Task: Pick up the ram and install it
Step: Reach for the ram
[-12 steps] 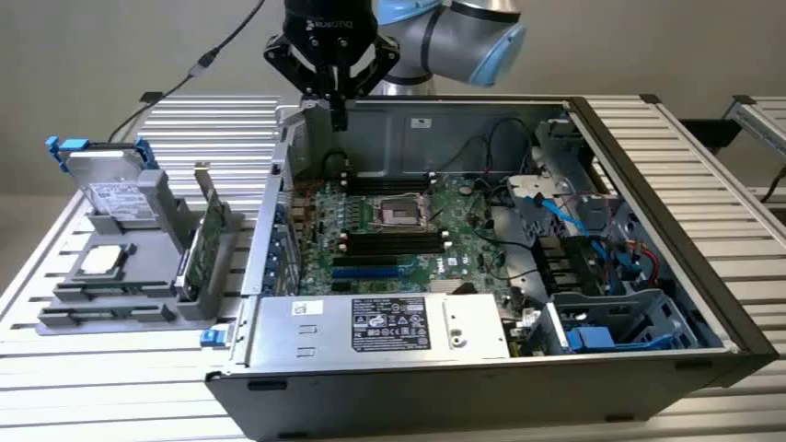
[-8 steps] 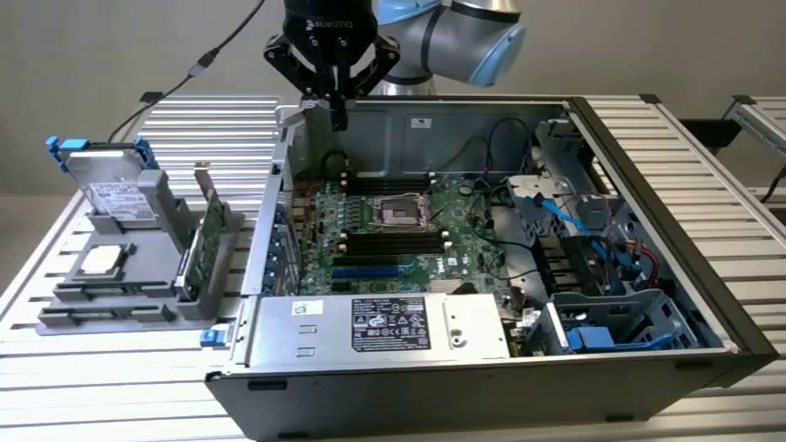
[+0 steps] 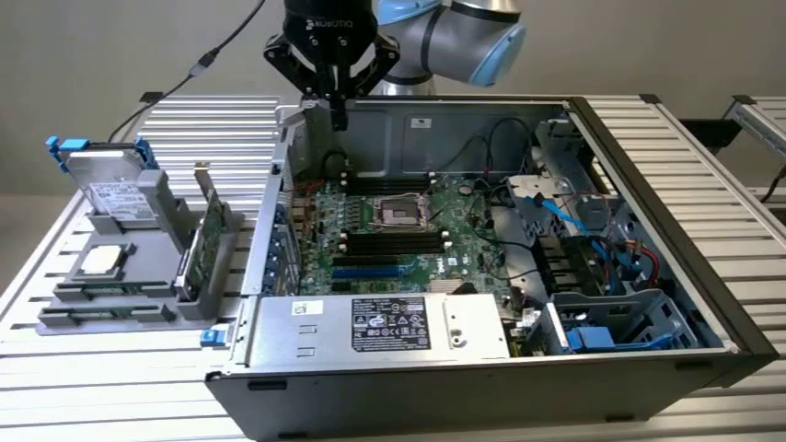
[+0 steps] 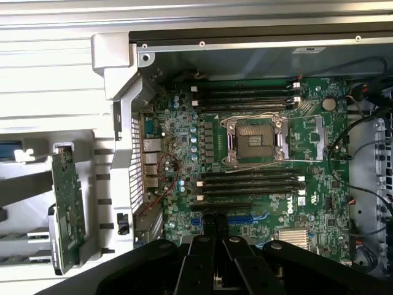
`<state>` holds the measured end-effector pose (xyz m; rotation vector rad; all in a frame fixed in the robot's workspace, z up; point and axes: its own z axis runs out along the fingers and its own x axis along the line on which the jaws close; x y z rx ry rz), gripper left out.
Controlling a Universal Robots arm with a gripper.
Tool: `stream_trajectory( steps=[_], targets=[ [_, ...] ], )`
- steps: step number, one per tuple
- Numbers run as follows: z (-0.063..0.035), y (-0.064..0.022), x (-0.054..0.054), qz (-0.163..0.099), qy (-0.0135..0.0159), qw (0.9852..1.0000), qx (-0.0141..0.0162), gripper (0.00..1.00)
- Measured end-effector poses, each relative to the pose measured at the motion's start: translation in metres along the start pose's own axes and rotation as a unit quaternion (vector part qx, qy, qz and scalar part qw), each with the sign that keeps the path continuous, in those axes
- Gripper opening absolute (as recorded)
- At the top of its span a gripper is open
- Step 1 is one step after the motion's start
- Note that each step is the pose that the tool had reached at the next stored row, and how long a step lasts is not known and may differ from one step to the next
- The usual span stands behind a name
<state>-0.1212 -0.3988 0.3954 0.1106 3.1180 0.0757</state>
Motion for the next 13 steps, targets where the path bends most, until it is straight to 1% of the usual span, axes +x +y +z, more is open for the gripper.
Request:
stream_trajectory(
  steps=[2, 5, 13],
  targets=[
    [-0.0001, 0.0000, 0.001, 0.000, 0.0001, 1.0000, 0.0001, 0.10],
    [-0.0003, -0.0005, 0.007, 0.000, 0.0001, 1.0000, 0.0001, 0.10],
    [-0.0011, -0.0042, 0.043, 0.000, 0.0000, 1.0000, 0.0001, 0.10]
  ],
)
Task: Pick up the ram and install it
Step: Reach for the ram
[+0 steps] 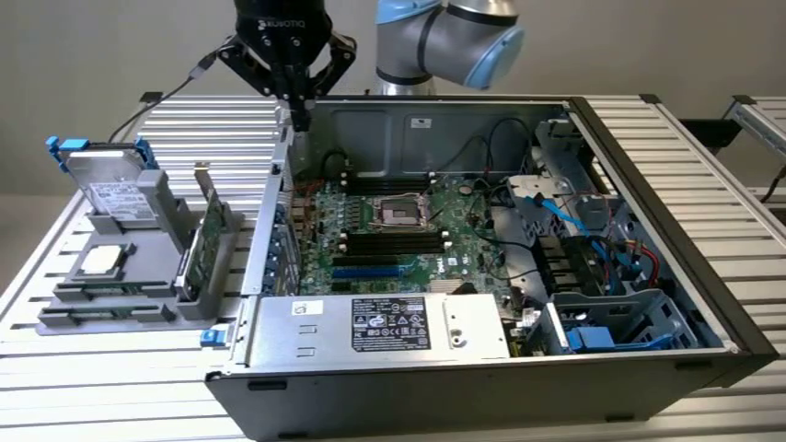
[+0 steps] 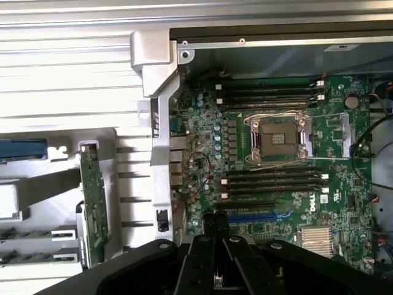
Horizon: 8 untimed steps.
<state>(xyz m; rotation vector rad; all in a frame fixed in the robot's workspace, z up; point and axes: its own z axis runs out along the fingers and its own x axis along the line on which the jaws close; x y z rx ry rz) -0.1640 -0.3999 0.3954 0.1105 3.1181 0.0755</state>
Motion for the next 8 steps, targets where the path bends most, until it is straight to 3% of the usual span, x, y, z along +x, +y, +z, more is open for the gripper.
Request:
stream_trajectory(
  steps=[8],
  targets=[
    [-0.0004, -0.0054, 0.035, -0.001, 0.0000, 1.0000, -0.0001, 0.10]
  ],
)
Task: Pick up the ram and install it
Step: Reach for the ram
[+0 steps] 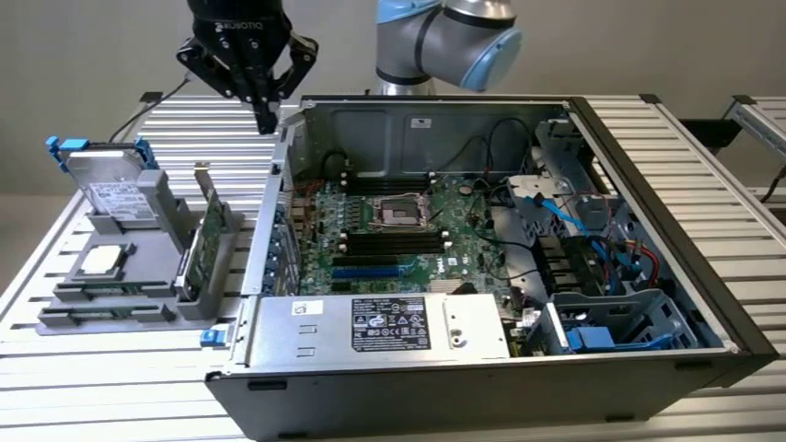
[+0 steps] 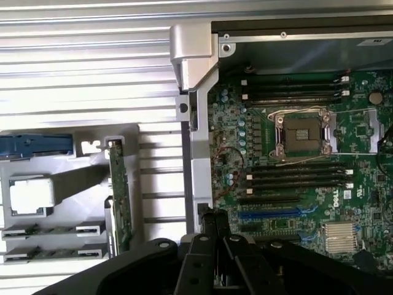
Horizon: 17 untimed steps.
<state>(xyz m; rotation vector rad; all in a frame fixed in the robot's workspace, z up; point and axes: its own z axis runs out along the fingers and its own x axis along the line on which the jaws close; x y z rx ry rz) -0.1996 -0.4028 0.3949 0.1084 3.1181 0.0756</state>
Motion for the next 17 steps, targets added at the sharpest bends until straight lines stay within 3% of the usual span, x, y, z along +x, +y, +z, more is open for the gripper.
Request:
stream_trajectory(
  steps=[17],
  targets=[
    [0.0006, -0.0072, 0.062, -0.009, 0.0004, 1.0000, -0.0002, 0.10]
  ],
)
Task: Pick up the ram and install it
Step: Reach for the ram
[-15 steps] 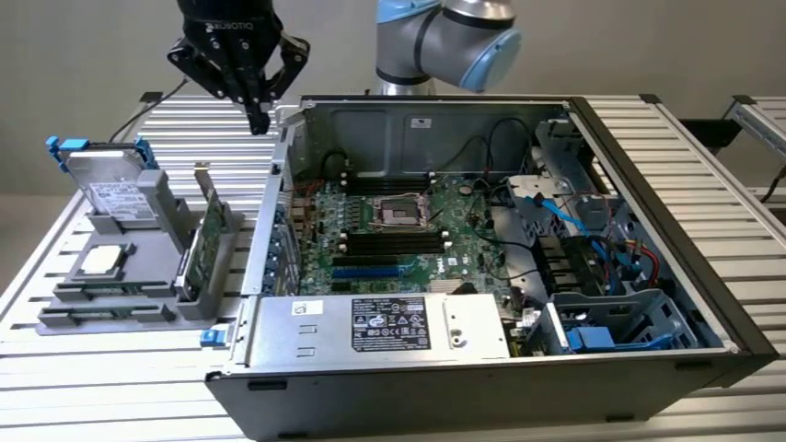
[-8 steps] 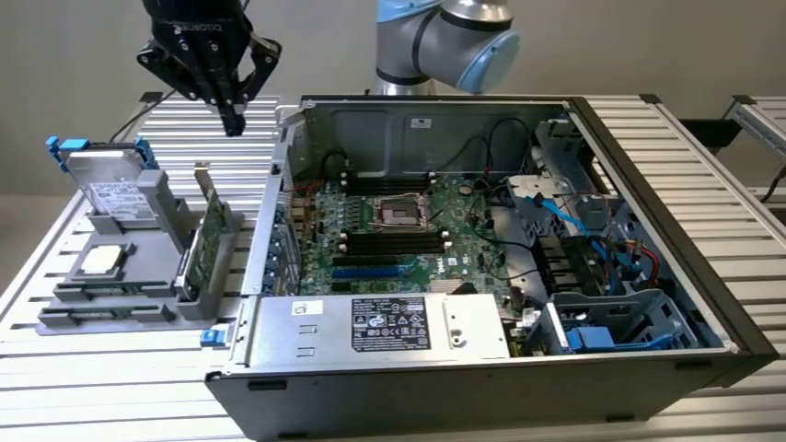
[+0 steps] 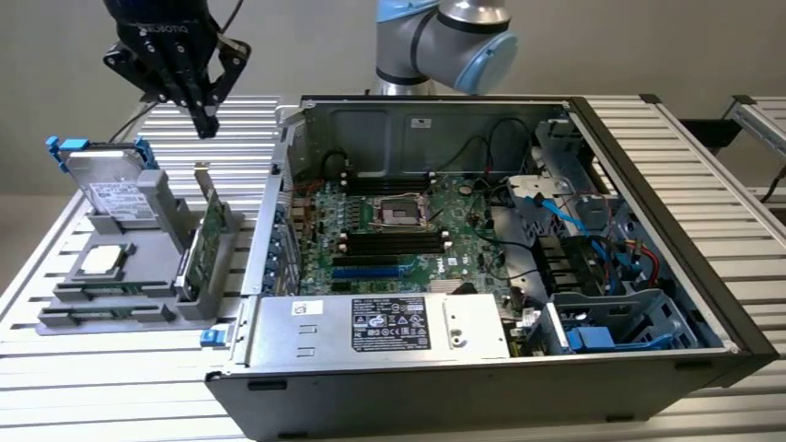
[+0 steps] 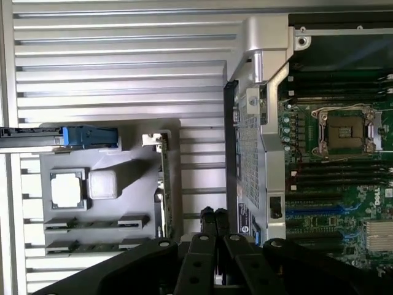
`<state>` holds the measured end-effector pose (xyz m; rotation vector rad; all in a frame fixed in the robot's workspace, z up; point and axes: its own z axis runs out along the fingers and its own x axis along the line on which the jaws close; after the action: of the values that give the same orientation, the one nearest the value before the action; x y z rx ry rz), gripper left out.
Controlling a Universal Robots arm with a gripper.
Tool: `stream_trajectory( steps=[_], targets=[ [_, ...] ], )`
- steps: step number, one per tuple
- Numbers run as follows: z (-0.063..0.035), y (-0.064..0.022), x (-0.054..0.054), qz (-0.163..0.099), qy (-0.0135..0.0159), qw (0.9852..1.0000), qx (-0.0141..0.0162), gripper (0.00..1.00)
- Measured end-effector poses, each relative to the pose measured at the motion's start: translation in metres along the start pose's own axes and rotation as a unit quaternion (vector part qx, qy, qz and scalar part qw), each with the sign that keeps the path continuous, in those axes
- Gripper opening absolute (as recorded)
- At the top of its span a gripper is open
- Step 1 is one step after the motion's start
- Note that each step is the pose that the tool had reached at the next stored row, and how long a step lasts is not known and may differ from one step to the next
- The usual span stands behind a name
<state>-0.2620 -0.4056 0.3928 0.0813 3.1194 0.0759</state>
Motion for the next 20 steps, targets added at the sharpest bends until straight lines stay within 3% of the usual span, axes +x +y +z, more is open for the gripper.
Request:
stream_trajectory(
  steps=[20],
  targets=[
    [0.0027, -0.0155, 0.052, -0.013, 0.0008, 0.9999, -0.0002, 0.10]
  ],
)
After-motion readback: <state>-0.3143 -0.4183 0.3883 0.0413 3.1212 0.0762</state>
